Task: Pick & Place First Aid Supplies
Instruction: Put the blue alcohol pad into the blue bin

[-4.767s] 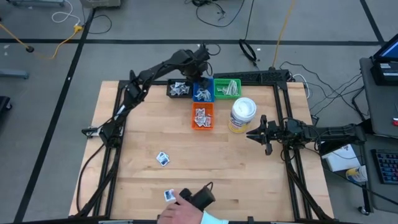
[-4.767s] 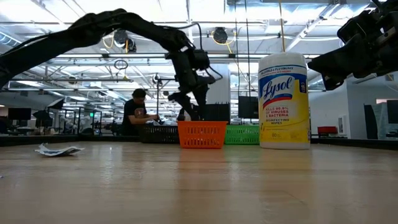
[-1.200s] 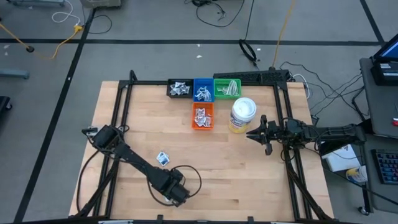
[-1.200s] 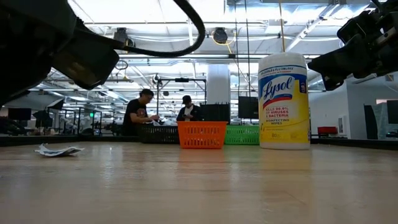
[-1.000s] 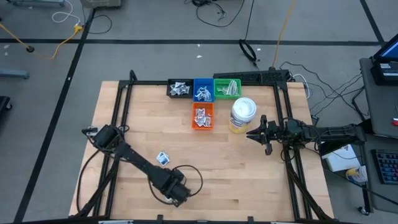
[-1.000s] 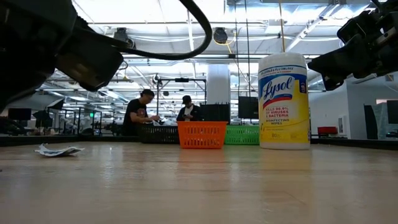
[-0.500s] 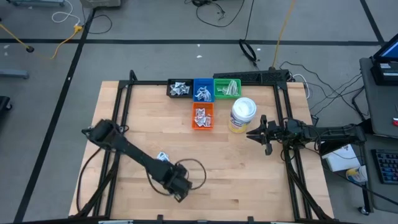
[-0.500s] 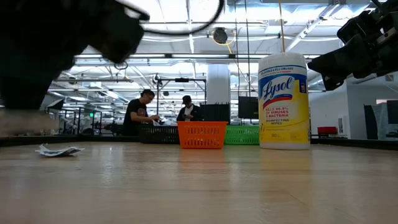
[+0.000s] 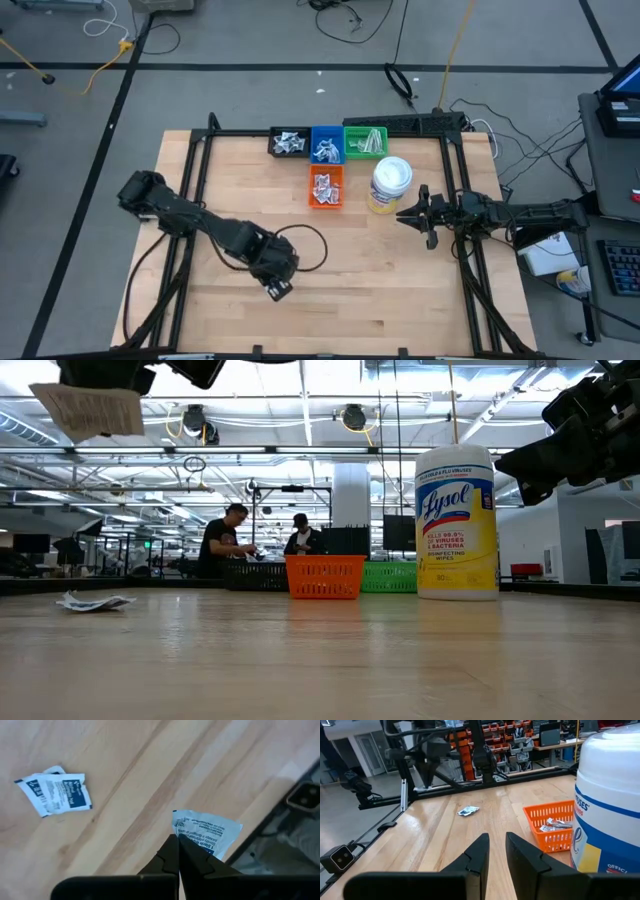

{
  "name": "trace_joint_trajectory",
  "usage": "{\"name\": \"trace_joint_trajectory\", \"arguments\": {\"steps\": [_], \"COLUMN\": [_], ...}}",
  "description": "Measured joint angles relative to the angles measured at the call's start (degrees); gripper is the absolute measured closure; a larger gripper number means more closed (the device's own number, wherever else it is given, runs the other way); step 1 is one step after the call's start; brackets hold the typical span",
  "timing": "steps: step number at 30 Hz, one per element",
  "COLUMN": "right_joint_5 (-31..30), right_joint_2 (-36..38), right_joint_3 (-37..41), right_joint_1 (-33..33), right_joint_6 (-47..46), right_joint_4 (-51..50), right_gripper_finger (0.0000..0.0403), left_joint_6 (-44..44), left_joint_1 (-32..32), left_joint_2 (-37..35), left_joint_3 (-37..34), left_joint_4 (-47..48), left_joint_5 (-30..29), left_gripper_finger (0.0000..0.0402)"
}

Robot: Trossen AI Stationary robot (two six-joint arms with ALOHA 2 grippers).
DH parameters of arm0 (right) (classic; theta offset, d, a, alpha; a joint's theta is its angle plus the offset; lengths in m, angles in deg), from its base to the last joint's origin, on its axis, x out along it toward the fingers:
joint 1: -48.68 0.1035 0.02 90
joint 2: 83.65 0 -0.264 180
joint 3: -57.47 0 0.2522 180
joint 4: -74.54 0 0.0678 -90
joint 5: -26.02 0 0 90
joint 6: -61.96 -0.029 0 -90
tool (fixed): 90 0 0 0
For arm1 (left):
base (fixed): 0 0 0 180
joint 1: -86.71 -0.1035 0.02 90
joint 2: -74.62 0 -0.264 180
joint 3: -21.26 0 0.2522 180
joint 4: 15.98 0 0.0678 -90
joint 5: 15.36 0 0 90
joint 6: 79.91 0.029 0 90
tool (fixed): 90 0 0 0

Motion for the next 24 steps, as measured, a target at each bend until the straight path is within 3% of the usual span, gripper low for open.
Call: {"name": "trace_joint_trajectory", "arguments": {"steps": [6,24], "right_joint_5": [0.0,0.0], "right_joint_2": [0.0,0.0], "right_joint_3": [0.0,0.0], "right_joint_1": [0.0,0.0], "right_joint_6": [0.0,0.0], "right_joint_4": [0.0,0.0], "right_gripper_finger": [0.0344,0.0344], "left_joint_6": [8.2,40.1], "left_joint_1": [-7.0,-47.5], "left_joint_2": [-0.6,-0.6], "left_joint_3": [0.0,0.0], "left_joint_4": [3.4,13.1], "left_joint_5": [4.4,6.3], "left_gripper_finger": [0.0401,0.0401]}}
